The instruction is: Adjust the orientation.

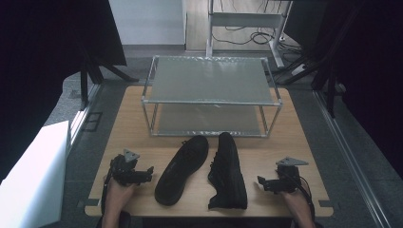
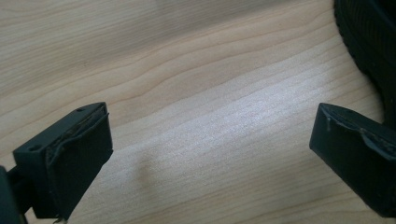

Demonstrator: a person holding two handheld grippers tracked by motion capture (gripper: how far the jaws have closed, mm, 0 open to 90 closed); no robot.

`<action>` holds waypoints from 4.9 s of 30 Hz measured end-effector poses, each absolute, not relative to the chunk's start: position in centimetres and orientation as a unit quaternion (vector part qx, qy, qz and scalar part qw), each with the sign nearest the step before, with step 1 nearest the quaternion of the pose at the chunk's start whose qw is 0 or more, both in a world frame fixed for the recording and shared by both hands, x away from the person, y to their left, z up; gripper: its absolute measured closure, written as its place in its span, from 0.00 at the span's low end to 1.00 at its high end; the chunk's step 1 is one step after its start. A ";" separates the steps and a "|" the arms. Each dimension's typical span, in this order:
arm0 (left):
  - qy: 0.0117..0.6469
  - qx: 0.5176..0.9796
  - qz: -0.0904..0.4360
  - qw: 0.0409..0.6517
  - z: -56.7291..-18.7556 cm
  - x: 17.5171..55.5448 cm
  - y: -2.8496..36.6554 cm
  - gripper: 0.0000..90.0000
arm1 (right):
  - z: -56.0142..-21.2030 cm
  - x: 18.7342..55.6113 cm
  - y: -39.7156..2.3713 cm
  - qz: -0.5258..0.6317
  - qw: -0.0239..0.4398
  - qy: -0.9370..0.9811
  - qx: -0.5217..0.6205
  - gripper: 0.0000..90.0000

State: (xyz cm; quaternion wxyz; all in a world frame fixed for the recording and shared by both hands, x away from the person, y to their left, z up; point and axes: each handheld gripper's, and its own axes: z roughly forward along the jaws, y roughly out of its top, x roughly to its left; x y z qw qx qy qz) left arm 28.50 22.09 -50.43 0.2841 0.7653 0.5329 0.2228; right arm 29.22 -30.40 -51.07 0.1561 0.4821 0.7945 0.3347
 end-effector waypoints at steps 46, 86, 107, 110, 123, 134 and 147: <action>0.485 0.802 0.210 0.278 -51.0 28.6 19.9 0.00 | -50.8 29.3 -31.0 0.365 0.155 0.777 0.489 0.03; 0.396 0.852 0.199 0.279 -50.9 26.6 13.1 0.00 | -50.9 29.4 -30.9 0.370 0.148 0.778 0.485 0.03; 0.463 0.800 0.200 0.326 -50.3 27.2 16.6 0.00 | -48.6 29.3 -30.0 0.406 0.135 0.779 0.458 0.00; 0.466 0.795 0.199 0.332 -50.3 27.2 16.8 0.00 | -47.3 29.5 -29.3 0.415 0.129 0.779 0.451 0.00; 0.460 0.800 0.200 0.328 -50.5 27.2 16.8 0.00 | -44.6 30.6 -25.2 0.413 0.117 0.793 0.433 0.00; 0.457 0.806 0.196 0.321 -50.6 27.3 16.8 0.00 | -44.8 31.6 -22.7 0.395 0.134 0.797 0.437 0.00; 0.454 0.811 0.195 0.312 -50.8 27.3 16.6 0.00 | -44.6 30.9 -25.8 0.398 0.161 0.773 0.467 0.03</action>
